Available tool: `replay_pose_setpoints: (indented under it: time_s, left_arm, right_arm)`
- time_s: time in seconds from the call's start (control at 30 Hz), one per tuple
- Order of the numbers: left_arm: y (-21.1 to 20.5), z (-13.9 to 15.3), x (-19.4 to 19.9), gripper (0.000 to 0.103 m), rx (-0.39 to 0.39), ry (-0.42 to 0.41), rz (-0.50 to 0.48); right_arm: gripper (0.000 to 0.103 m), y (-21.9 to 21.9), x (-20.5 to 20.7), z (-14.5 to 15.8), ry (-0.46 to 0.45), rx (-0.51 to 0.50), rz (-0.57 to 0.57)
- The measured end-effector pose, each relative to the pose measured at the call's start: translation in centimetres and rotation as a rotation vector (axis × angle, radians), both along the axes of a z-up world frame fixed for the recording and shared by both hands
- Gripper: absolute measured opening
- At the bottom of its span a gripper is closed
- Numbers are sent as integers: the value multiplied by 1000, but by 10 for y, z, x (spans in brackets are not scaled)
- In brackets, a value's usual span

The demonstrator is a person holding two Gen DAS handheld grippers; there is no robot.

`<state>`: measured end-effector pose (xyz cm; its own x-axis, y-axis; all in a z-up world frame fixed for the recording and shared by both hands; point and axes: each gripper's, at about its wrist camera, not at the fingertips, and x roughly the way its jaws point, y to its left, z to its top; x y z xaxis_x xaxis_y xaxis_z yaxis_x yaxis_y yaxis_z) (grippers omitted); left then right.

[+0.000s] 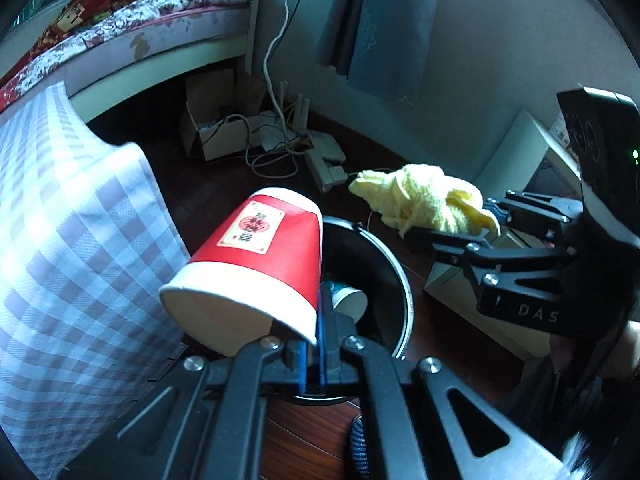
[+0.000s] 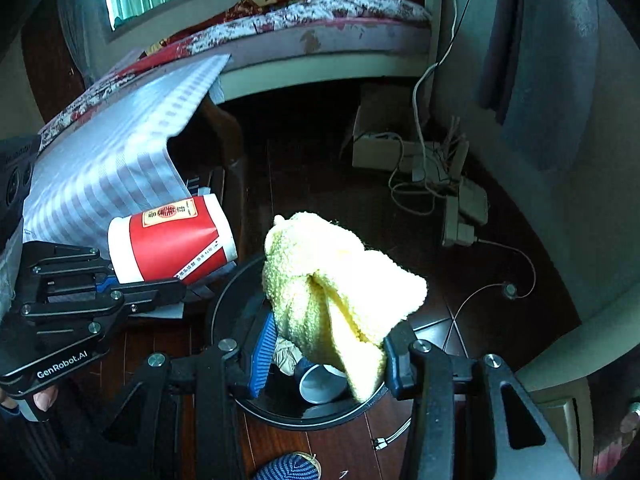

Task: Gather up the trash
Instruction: 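Carry the red cup and yellow cloth off the sheet over the black bin, then open both grippers to drop the cup and cloth into the bin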

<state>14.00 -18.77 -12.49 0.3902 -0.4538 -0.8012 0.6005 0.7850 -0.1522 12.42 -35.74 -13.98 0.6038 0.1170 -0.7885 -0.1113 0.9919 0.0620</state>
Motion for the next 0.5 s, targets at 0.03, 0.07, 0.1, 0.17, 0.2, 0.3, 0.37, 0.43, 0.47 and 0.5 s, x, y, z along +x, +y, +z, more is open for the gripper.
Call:
replay_pose_setpoints:
  time_s: [0.03, 0.07, 0.1, 0.17, 0.2, 0.3, 0.37, 0.43, 0.47, 0.5]
  left_arm:
    - [-2, -4, 3, 4, 0, 15, -2]
    - [-3, -6, 4, 4, 3, 20, 0]
    - [-5, -8, 5, 4, 7, 24, -1]
    - [-7, -11, 7, 4, 11, 28, -3]
    - [-8, -14, 8, 4, 11, 35, -5]
    - [-12, -25, 12, 5, 3, 70, -11]
    - [-11, -31, 15, 5, -13, 93, -17]
    - [-12, -38, 19, 6, -41, 123, -23]
    - [-13, -42, 24, 14, -49, 137, -11]
    - [-11, -45, 26, 44, -55, 148, 8]
  right_arm:
    - [46, -1, 3, -5, 13, 0, 4]
    - [46, 0, 7, -9, 22, 2, 6]
    - [46, 0, 9, -13, 28, 1, 10]
    - [46, 1, 13, -19, 44, -1, 19]
    - [46, 3, 16, -22, 53, -3, 26]
    - [47, 8, 23, -29, 76, -21, 57]
    - [50, 9, 28, -36, 83, -28, 71]
    - [54, 8, 33, -45, 100, -37, 79]
    - [62, 7, 35, -51, 103, -47, 74]
    - [69, 4, 38, -58, 112, -63, 57]
